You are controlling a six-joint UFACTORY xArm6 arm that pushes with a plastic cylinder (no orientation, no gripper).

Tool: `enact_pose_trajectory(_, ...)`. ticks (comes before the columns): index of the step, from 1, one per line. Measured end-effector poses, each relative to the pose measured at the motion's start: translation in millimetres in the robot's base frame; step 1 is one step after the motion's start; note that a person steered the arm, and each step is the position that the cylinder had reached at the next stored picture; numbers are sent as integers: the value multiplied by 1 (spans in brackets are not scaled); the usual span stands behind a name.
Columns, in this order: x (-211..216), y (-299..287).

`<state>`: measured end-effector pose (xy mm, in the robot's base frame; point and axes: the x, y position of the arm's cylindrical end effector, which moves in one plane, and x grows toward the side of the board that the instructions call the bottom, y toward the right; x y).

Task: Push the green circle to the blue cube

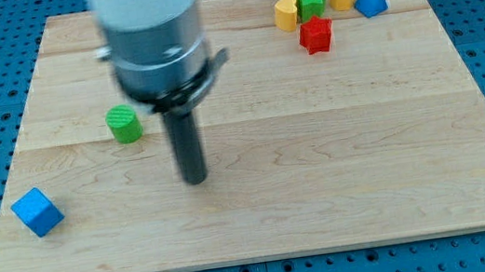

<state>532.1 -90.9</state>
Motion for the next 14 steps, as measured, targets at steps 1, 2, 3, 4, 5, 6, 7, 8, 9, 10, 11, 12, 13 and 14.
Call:
enact_pose_trajectory(1, 13, -27)
enact_pose_trajectory(2, 11, -27)
enact_pose_trajectory(3, 5, -27)
enact_pose_trajectory(4, -4, -27)
enact_pose_trajectory(5, -9, -27)
enact_pose_trajectory(6, -41, -27)
enact_pose_trajectory(7, -62, -47)
enact_pose_trajectory(8, -70, -24)
enact_pose_trajectory(9, -89, -3)
enact_pose_trajectory(10, -123, -19)
enact_pose_trajectory(11, -115, -74)
enact_pose_trajectory(12, -76, -92)
enact_pose_trajectory(13, -50, -100)
enact_pose_trajectory(14, -51, -100)
